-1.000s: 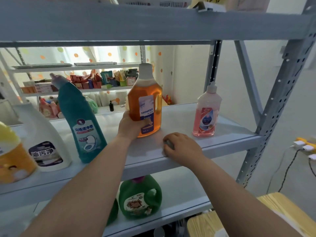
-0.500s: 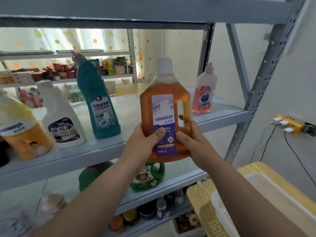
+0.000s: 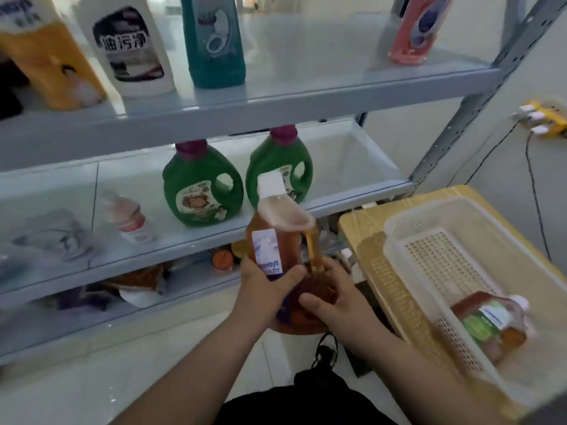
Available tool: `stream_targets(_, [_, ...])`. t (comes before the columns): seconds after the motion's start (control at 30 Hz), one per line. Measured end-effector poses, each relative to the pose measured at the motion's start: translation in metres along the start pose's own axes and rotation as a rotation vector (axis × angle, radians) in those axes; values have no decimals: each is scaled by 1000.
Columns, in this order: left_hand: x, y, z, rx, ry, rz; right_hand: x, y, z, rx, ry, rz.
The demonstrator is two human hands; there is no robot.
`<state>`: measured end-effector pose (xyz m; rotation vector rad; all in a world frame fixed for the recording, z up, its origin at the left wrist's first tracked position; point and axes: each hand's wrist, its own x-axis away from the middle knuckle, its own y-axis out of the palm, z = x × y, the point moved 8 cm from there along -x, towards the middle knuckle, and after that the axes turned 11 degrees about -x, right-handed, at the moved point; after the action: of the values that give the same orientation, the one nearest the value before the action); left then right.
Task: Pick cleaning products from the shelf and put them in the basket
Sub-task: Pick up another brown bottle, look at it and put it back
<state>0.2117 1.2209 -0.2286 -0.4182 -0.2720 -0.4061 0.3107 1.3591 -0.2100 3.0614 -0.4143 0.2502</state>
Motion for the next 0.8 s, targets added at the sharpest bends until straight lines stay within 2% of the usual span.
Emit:
stream_targets(0.1, [9, -4, -45, 140, -193, -55, 12, 26, 18, -46, 131, -115])
stream_targets(0.17, [21, 1, -68, 399, -349, -170, 10, 27, 30, -167, 229, -115])
stream_targets(0.23, [38, 6, -79, 677, -532, -280, 2, 27, 41, -157, 309, -89])
stream_targets(0.3, [53, 14, -79, 849, -646, -370, -7, 37, 59, -146, 440, -100])
stream_targets(0.33, [57, 17, -77, 892, -668, -409, -9, 47, 68, -228, 530, -121])
stream_targets(0.4, [62, 21, -75, 858, -646, -453, -10, 73, 79, -416, 649, -208])
stream_targets(0.47, [61, 17, -71, 738, -557, -464, -16, 87, 85, -557, 661, -241])
stream_targets(0.57, [54, 4, -66, 514, -424, -554, -31, 81, 84, -694, 564, -156])
stream_targets(0.63, [48, -4, -73, 380, -441, -624, -49, 61, 78, -720, 428, -50])
stream_targets(0.7, [39, -15, -82, 341, -453, -560, -62, 34, 68, -636, 321, 67])
stream_targets(0.8, [18, -34, -81, 239, -274, -329, -70, 11, 48, -492, 206, 74])
